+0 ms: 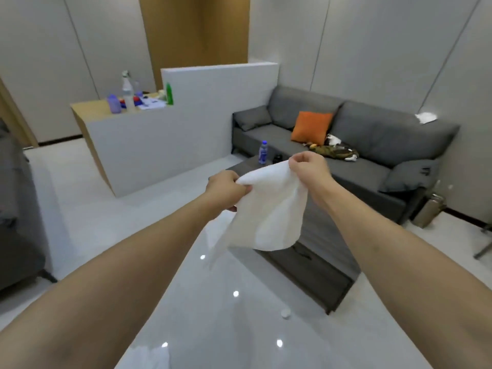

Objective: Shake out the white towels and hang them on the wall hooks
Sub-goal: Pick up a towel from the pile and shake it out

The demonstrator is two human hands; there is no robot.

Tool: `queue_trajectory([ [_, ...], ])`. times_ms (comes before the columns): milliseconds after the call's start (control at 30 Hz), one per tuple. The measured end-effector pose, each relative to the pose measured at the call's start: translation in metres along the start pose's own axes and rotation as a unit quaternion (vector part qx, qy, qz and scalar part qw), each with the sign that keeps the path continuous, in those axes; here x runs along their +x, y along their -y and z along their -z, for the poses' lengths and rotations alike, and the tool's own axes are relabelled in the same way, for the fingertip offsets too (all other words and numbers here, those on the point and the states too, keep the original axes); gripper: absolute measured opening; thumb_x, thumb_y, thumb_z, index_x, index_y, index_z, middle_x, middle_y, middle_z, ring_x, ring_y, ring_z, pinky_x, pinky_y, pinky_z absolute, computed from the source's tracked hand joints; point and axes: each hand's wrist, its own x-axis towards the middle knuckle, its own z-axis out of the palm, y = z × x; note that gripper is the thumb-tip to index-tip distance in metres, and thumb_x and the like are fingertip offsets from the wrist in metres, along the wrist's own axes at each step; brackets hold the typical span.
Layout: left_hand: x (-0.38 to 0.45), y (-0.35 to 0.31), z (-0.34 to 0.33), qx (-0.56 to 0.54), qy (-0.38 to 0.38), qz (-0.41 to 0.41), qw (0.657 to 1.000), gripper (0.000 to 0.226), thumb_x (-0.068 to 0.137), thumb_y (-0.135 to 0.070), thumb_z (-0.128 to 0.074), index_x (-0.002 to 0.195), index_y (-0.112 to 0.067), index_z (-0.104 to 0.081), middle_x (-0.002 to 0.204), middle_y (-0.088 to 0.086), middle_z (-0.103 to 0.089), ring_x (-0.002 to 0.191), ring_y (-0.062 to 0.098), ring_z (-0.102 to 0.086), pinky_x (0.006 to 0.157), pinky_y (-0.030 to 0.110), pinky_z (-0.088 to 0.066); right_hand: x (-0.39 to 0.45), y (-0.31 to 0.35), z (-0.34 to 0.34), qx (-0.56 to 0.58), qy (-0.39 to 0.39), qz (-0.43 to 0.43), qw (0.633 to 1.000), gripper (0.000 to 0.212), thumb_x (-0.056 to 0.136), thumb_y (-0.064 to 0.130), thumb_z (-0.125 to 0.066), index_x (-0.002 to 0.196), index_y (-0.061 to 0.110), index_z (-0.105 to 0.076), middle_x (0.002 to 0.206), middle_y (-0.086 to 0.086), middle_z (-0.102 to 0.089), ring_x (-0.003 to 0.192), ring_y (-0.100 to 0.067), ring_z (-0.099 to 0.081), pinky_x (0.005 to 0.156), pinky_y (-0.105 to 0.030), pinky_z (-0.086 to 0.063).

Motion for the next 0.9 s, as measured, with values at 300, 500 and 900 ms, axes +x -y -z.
queue_trajectory([
  [300,0.024,-0.165,-0.161,-0.096,0.047,-0.101,0.989,0.013,0.079,-0.023,-0.072,0.079,-0.013,-0.063,0.086,0.010,-0.067,0.062,0.020,-0.071,0.052,0.033,-0.060,-0.022,-0.036,0.161,-0.083,0.114,-0.028,0.990,0.018,0.080,0.032,-0.080,0.085,0.018,-0.070,0.085,-0.001,-0.074,0.076,-0.014,-0.070,0.059,-0.025,-0.052],
  [500,0.043,-0.222,-0.257,-0.079,0.135,-0.167,0.973,0.024,0.078,-0.033,-0.076,0.076,-0.011,-0.065,0.057,0.007,-0.068,0.051,0.018,-0.069,0.045,0.026,-0.055,-0.015,-0.088,0.232,0.021,-0.049,-0.071,0.996,0.033,0.090,0.033,-0.071,0.087,0.001,-0.075,0.079,-0.009,-0.071,0.070,-0.017,-0.067,0.058,-0.025,-0.055],
  [900,0.160,-0.313,-0.417,-0.047,0.261,-0.233,0.935,0.025,0.075,-0.034,-0.082,0.073,-0.014,-0.068,0.068,0.005,-0.069,0.061,0.019,-0.069,0.051,0.032,-0.060,0.100,-0.139,0.349,0.036,-0.174,-0.189,0.966,0.025,0.093,0.027,-0.061,0.102,0.008,-0.073,0.099,-0.015,-0.071,0.093,-0.028,-0.070,0.083,-0.036,-0.058],
])
